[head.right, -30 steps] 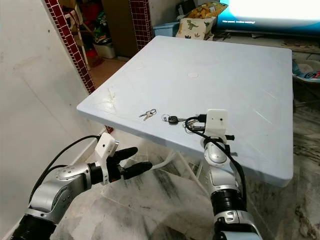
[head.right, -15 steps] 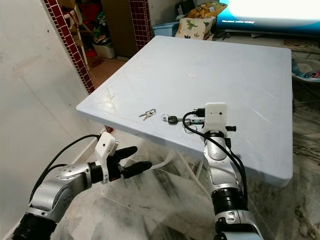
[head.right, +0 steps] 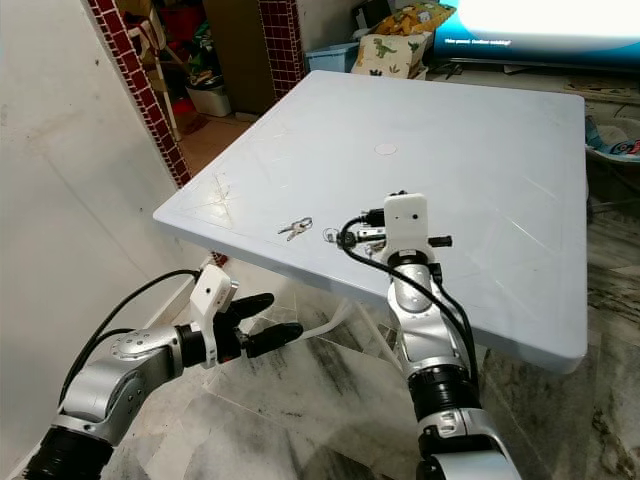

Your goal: Hang keys on a hook

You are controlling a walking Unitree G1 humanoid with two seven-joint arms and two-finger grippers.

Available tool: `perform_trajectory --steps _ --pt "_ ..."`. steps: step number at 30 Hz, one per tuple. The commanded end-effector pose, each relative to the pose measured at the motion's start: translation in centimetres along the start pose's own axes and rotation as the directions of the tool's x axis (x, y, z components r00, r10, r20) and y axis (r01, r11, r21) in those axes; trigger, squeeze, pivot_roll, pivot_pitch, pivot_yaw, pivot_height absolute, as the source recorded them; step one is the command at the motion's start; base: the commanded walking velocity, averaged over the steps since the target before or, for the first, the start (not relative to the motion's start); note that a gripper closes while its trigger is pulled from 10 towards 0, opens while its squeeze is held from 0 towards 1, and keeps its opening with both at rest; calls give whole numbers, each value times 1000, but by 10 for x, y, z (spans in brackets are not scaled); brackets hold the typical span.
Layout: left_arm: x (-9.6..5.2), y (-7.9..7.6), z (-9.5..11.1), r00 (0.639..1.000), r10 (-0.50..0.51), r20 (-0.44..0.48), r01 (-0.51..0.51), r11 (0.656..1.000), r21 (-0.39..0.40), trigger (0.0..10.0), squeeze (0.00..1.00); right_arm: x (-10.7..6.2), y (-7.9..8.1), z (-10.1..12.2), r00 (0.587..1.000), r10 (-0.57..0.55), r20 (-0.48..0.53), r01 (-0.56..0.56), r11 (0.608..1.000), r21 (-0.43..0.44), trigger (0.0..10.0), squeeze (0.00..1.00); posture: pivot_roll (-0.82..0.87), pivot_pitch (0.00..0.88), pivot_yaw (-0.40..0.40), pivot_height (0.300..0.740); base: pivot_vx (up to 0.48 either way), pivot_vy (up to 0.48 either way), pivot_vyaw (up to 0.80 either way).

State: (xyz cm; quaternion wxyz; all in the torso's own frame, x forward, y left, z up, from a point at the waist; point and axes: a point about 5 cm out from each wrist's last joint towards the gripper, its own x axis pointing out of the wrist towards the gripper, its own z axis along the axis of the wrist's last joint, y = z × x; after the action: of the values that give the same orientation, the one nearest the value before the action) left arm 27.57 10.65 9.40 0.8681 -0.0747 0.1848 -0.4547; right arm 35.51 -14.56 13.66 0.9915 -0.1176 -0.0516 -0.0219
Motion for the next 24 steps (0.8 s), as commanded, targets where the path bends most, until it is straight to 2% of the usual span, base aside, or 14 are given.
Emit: perform_trajectory --steps 1,2,3,4,5,12,17,24 --pt "-3 3 1 1000 6 -18 -5 1000 27 10000 0 1 4 -4 999 14 -42 -15 1000 -10 4275 0 -52 0 147 740 0 0 0" --pt "-3 3 1 1000 6 -18 -5 1000 27 10000 0 0 4 -7 998 10 -59 -11 1000 -2 5725 0 -52 0 147 740 0 0 0" --pt "-3 3 1 1000 6 -18 -6 1000 27 10000 0 -2 5 -12 996 18 -82 -17 1000 12 10000 0 -53 0 149 740 0 0 0" --pt "-3 3 1 1000 7 -19 -6 1000 28 10000 0 -3 5 -16 995 23 -100 -21 1000 21 10000 0 -53 0 149 740 0 0 0" --pt "-2 3 0 1000 4 -24 -3 999 33 10000 0 -8 9 -23 991 57 -122 -51 997 52 10000 1000 -53 0 151 740 0 0 0" --pt "-2 2 0 1000 -3 -26 4 999 36 10000 0 -8 12 -27 988 70 -139 -63 997 51 10000 1000 -54 0 155 740 0 0 0" --pt "-2 2 1 1000 -2 -23 3 999 35 10000 0 -10 18 -36 976 79 -205 -74 997 29 10000 1000 -50 0 152 740 0 0 0" --pt "-3 2 0 1000 -1 -25 2 999 34 10000 0 -11 24 -36 975 95 -203 -87 995 48 10000 1000 -48 0 152 740 0 0 0"
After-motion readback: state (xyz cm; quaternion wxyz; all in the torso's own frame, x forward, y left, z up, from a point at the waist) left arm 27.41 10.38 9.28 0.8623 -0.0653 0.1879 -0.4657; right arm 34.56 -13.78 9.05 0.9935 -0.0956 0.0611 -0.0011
